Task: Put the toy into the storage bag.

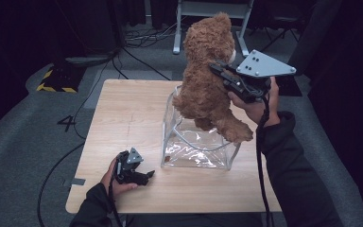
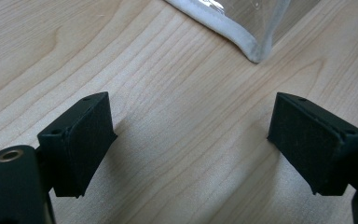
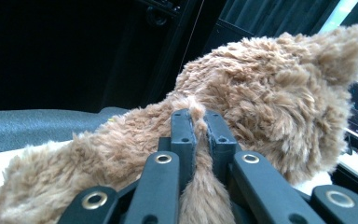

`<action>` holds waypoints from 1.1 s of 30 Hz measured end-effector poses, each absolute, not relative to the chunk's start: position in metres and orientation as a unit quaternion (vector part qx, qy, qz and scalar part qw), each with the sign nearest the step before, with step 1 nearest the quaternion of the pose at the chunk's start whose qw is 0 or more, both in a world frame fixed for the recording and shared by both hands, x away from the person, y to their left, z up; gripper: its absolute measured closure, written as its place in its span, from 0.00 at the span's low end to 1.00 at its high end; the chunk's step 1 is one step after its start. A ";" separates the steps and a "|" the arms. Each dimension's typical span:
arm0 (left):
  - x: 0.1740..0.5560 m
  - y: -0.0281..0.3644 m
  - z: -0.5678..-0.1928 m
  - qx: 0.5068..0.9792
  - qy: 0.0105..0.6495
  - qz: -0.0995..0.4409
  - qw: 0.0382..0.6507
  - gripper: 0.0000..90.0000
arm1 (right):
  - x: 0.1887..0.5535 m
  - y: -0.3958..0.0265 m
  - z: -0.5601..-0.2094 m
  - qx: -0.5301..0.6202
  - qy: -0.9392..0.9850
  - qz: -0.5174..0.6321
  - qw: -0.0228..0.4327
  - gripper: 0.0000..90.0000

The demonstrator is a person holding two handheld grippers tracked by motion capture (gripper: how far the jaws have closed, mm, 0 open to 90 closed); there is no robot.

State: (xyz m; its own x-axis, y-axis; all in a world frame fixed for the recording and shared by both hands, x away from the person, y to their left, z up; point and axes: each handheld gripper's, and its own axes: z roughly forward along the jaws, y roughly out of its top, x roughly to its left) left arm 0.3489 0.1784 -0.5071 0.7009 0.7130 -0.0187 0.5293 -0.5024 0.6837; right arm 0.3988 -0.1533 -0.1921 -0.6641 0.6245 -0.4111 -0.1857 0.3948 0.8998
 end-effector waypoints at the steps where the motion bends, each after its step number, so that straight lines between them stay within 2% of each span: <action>1: 0.349 0.178 -0.507 0.856 0.363 0.134 0.342 0.16 | 0.400 -0.154 -0.193 0.150 0.742 0.530 0.381 0.94; 9: 0.349 0.178 -0.507 0.856 0.362 0.135 0.342 0.16 | 0.406 -0.156 -0.204 0.157 0.750 0.517 0.381 0.94; 33: 0.349 0.179 -0.507 0.856 0.363 0.134 0.342 0.16 | 0.431 -0.152 -0.255 0.181 0.782 0.487 0.343 0.94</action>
State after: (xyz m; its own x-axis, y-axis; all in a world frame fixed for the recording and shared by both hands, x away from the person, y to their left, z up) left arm 0.3490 0.1785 -0.5070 0.7011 0.7129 -0.0181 0.5288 -0.5027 0.6838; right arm 0.4308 -0.1519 -0.2552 -0.6989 0.6176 -0.3608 -0.0511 0.4600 0.8864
